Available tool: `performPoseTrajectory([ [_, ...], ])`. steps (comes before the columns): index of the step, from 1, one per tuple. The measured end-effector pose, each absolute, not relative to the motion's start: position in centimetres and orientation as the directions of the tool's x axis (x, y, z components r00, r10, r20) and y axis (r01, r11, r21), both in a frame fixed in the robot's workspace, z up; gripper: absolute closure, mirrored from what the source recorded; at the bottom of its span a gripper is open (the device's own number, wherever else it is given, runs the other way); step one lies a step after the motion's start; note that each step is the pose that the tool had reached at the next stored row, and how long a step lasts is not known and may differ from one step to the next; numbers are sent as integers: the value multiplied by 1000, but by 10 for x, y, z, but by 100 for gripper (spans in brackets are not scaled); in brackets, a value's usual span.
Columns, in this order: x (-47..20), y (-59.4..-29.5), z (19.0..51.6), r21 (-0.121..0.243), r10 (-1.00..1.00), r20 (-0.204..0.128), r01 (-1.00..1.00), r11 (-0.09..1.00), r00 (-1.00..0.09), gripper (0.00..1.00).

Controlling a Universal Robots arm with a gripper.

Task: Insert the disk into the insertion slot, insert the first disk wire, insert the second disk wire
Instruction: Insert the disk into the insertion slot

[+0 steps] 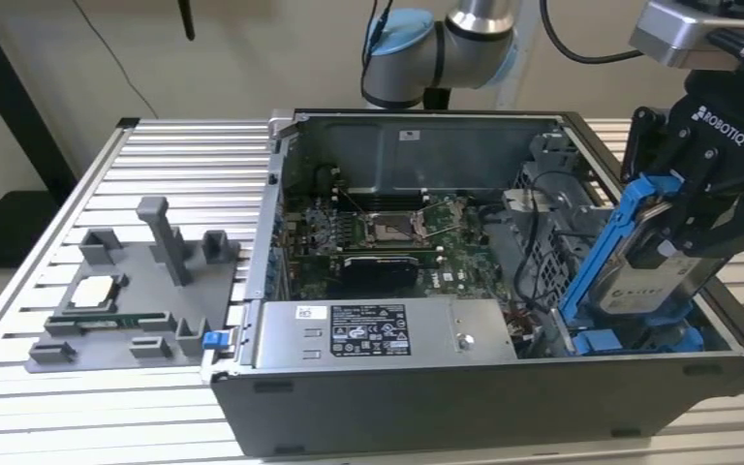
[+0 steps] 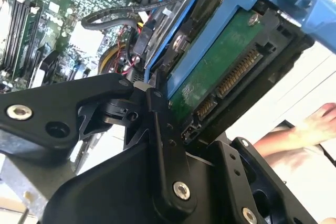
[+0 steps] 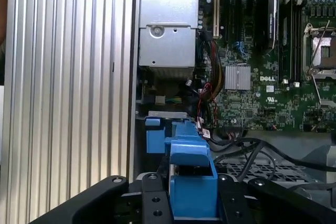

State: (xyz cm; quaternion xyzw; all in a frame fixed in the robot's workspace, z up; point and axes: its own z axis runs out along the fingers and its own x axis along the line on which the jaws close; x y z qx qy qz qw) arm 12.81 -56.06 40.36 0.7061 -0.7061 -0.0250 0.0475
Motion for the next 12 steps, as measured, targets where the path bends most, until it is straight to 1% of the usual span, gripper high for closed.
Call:
performPoseTrajectory([
  [12,135,-561,406,163,-999,32,-987,2,3,100],
])
